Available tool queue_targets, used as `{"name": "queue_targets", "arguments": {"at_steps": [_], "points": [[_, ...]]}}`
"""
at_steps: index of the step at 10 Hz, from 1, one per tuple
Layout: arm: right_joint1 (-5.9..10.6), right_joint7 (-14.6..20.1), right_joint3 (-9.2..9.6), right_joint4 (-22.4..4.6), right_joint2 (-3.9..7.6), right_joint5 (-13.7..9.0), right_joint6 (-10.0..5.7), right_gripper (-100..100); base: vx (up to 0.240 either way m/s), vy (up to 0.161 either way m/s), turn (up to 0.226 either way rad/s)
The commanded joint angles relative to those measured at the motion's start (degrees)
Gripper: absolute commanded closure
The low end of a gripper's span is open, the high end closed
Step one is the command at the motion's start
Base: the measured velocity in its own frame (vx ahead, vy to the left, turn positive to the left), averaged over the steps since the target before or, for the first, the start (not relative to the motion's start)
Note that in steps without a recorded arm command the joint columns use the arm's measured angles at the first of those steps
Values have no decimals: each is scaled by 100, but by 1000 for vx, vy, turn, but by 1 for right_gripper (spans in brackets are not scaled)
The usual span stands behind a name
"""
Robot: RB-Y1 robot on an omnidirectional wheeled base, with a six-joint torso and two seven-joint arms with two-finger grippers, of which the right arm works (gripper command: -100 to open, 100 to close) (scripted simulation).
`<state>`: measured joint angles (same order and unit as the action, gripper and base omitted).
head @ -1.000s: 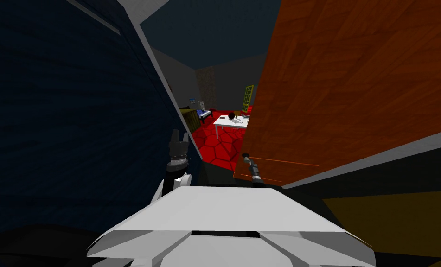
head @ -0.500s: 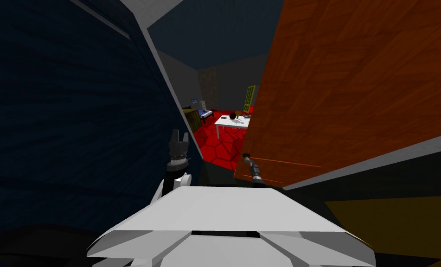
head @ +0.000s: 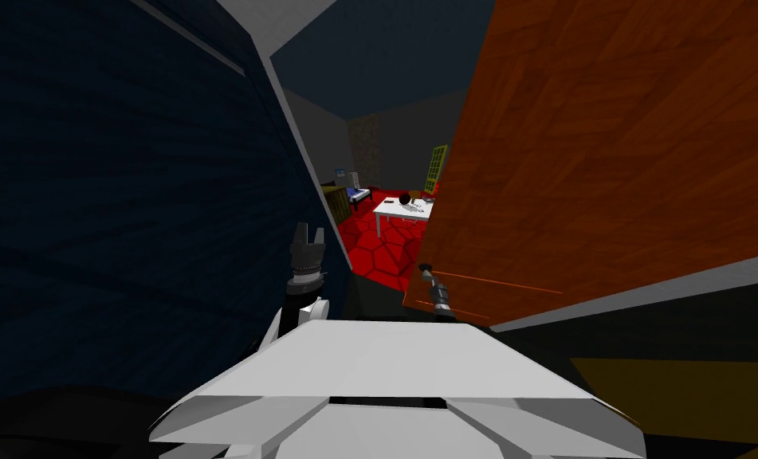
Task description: Pull the door open
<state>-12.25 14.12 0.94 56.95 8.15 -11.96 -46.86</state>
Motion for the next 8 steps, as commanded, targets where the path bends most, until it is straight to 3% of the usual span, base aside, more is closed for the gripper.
{"name": "queue_targets", "arguments": {"at_steps": [1,2,3,8], "points": [[51,151,167,137,-101,-18,-77,100,-41,-27,55],[28,378,181,159,-102,-180,-84,100,-52,-17,129],[-63,485,90,47,13,-286,14,-100,-21,-43,-4],[-139,1182,238,126,52,-639,-25,-100,-15,-5,-5]]}}
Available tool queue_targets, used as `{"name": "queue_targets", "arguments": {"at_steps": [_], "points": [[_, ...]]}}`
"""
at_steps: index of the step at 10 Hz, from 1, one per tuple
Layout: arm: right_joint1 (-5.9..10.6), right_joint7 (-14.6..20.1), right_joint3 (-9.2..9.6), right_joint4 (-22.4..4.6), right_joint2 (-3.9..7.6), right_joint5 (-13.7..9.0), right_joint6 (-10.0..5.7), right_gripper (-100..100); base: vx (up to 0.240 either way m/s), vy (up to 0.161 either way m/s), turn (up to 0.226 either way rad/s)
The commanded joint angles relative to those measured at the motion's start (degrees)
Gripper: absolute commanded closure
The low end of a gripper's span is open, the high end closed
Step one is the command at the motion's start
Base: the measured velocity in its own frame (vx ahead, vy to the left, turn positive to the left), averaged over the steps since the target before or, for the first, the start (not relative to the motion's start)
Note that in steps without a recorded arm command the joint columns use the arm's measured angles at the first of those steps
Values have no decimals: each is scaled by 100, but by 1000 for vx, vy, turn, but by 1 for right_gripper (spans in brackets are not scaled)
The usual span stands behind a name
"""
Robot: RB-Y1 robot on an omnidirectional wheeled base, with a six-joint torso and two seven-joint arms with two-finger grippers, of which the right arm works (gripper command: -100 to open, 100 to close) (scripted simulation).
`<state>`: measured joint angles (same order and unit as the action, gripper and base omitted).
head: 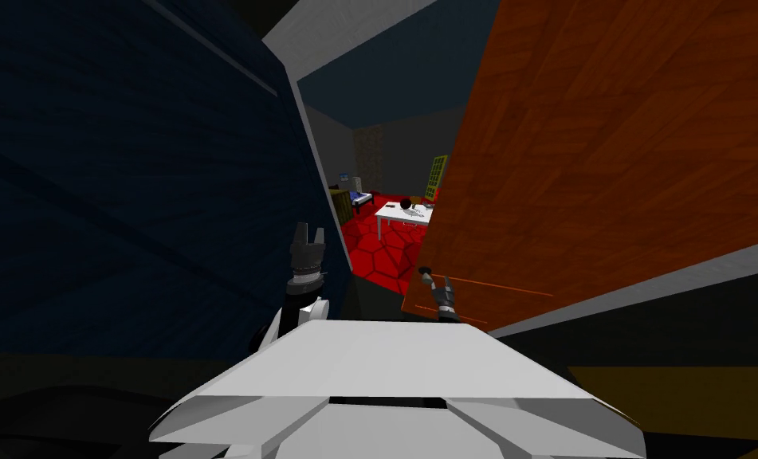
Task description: Pull the door open
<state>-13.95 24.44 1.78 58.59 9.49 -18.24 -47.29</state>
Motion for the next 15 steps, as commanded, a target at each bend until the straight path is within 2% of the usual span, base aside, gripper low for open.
{"name": "queue_targets", "arguments": {"at_steps": [1,2,3,4,5,6,7,8,9,10,11,14,15], "points": [[5,286,202,-12,-68,-129,4,-100,-13,4,12],[5,375,202,-12,-68,-129,4,-100,-12,2,-2],[-21,545,253,15,-55,-251,-10,-100,-15,10,39],[-21,602,253,15,-55,-251,-10,-100,-17,7,2],[-49,790,308,45,-40,-382,-25,-100,-29,15,21],[-49,837,308,45,-40,-382,-25,-100,-17,8,32],[-79,1037,364,76,-25,-517,-41,-100,-21,-1,22],[-79,1074,364,76,-25,-517,-41,-100,-22,10,1],[-109,1293,422,108,-9,-656,-58,-100,-22,4,39],[-109,1312,422,108,-9,-656,-58,-100,-11,-8,33],[-140,1516,481,141,7,-798,-76,-100,-15,-2,30],[-140,1551,481,141,7,-798,-76,-100,-18,0,3],[-172,1790,541,175,24,-942,-94,-100,-21,-6,43]]}}
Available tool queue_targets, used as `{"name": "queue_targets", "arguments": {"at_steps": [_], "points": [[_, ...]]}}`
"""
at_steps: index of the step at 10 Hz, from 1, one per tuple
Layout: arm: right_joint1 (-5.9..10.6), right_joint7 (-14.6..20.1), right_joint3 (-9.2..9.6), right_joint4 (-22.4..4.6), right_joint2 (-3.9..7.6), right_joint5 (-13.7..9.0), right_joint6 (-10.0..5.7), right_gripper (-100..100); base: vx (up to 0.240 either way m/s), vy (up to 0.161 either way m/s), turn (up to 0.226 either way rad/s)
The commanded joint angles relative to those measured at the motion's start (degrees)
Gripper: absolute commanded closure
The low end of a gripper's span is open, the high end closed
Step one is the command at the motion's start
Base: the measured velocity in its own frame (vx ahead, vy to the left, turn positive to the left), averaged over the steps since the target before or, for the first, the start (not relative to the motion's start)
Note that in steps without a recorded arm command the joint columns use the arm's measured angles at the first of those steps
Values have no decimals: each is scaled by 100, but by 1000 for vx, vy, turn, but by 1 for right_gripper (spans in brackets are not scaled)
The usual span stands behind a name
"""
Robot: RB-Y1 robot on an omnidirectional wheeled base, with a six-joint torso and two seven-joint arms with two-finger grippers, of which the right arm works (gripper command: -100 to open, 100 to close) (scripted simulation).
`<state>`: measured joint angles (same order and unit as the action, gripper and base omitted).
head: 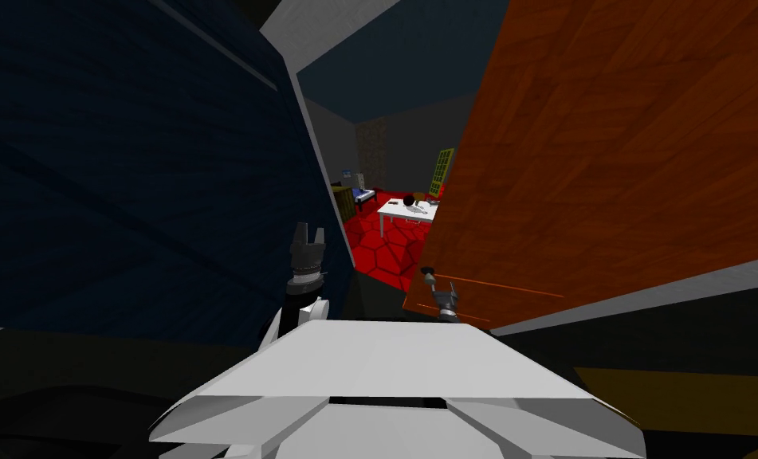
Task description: Pull the door open
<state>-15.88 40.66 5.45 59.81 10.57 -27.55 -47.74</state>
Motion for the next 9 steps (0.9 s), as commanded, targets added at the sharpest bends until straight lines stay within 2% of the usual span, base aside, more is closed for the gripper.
{"name": "queue_targets", "arguments": {"at_steps": [1,2,3,4,5,6,7,8,9], "points": [[21,168,174,54,-84,-11,-49,-100,-26,5,24],[-11,386,233,88,-68,-154,-67,-100,-48,-2,28],[-11,407,233,88,-68,-154,-67,-100,-46,5,54],[-42,635,293,123,-51,-298,-86,-100,-47,-5,42],[-42,646,293,123,-51,-298,-86,-100,-39,1,21],[-74,842,351,158,-35,-439,-105,-100,-32,8,40],[-74,883,351,158,-35,-439,-105,-100,-28,6,32],[-104,1097,409,193,-19,-577,-124,-100,-44,2,80],[-104,1120,409,193,-19,-577,-124,-100,-48,-9,29]]}}
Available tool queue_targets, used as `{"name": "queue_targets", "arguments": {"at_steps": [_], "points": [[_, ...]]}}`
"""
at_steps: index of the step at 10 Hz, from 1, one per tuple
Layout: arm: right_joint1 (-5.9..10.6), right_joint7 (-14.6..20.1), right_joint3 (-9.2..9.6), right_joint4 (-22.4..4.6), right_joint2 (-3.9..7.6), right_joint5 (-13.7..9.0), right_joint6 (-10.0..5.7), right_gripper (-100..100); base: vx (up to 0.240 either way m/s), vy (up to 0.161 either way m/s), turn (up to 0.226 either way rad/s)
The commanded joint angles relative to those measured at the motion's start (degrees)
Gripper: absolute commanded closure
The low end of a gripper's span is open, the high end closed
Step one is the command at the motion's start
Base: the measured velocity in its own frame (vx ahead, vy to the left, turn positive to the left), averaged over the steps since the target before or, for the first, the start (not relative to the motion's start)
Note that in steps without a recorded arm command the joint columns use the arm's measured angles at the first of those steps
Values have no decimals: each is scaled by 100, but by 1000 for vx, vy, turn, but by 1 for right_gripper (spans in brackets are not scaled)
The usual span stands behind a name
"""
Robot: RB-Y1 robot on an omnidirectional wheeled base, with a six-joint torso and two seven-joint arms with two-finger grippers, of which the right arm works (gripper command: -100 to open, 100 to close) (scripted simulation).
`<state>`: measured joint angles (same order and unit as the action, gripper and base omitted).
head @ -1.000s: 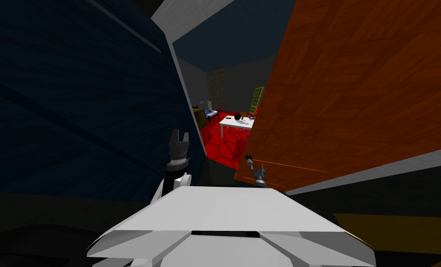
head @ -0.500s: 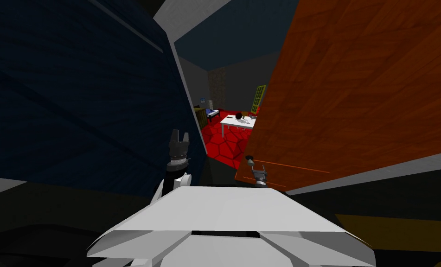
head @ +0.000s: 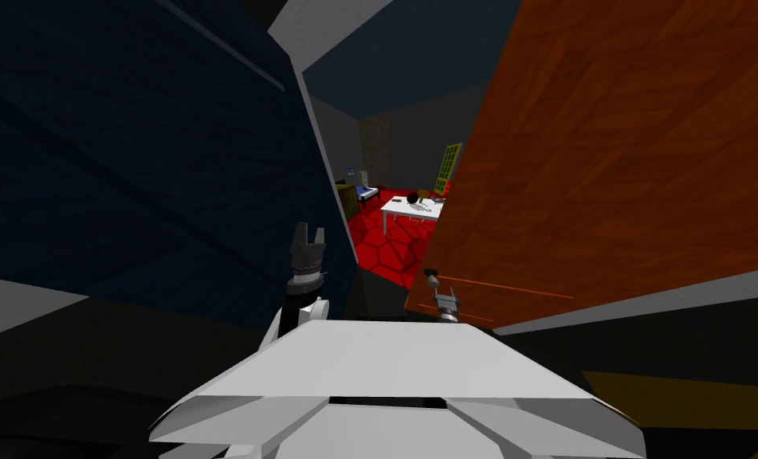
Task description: Pull the door open
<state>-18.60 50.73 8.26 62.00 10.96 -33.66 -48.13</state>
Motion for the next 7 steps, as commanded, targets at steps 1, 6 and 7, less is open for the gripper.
{"name": "queue_targets", "arguments": {"at_steps": [1,6,7], "points": [[168,112,128,-26,-58,34,-85,-100,-26,-9,-14],[83,744,285,71,-14,-346,-139,-100,-41,3,51],[83,799,285,71,-14,-346,-139,-100,-51,2,30]]}}
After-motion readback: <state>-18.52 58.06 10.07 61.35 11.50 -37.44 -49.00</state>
